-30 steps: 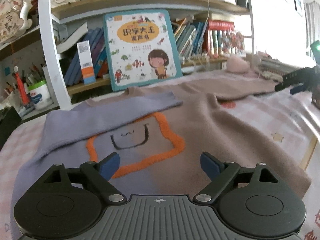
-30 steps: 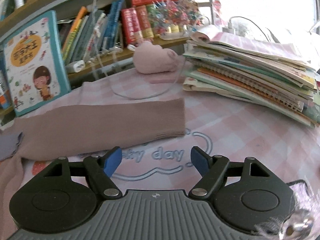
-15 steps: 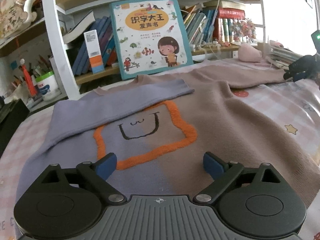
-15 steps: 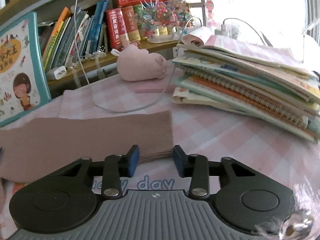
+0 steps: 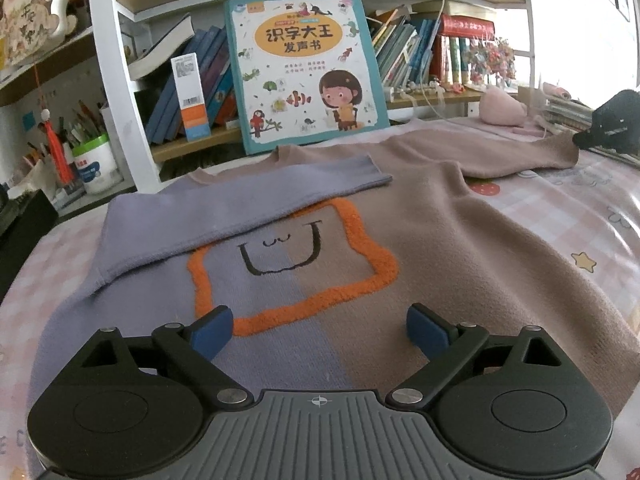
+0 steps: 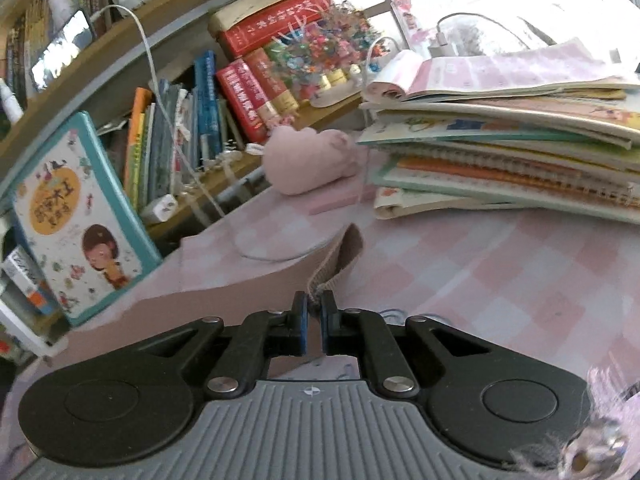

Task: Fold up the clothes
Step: 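Grasp the beige sleeve cuff with the right tool, then lift and fold the beige sleeve across the sweater front with the right tool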

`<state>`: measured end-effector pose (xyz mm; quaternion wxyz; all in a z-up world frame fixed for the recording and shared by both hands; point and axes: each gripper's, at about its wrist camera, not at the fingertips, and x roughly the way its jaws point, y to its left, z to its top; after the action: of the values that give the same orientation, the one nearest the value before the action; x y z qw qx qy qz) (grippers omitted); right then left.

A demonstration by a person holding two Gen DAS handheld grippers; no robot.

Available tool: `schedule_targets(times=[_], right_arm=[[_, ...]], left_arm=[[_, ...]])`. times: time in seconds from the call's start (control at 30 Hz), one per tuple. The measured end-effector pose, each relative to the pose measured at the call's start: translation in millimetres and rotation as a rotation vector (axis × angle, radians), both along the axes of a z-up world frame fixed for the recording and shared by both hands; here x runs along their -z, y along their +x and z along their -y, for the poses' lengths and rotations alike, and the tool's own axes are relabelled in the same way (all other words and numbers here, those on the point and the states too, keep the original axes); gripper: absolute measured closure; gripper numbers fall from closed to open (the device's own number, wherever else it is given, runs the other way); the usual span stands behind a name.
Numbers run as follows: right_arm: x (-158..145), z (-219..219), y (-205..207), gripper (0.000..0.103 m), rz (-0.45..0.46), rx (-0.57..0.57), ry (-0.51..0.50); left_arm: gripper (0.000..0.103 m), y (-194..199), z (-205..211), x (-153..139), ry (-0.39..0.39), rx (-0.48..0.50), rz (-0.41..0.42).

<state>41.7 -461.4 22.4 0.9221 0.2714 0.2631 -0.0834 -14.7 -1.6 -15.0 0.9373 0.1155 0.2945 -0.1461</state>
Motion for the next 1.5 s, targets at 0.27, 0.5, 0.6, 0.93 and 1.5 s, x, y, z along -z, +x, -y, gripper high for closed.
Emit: schedule_targets(times=[0.27, 0.5, 0.6, 0.93, 1.5], right_arm=[[3, 3, 7, 0.084, -0.047, 0.034, -0.002], [15, 11, 16, 0.087, -0.098, 0.037, 0.035], [14, 8, 19, 0.097, -0.114, 0.026, 0.025], [-59, -36, 20, 0.097, 0.086, -0.137, 0.023], [-122, -243, 94, 0.097, 0.210, -0.633, -0.106]], left_arm=[[0.007, 1, 0, 0, -0.003, 0.001, -0.004], [0.006, 1, 0, 0, 0.004, 0.002, 0.001], [0.006, 0, 0, 0, 0.011, 0.003, 0.005], [0.006, -2, -1, -1, 0.033, 0.004, 0.024], [0.006, -23, -16, -9, 0.034, -0.047, 0.063]])
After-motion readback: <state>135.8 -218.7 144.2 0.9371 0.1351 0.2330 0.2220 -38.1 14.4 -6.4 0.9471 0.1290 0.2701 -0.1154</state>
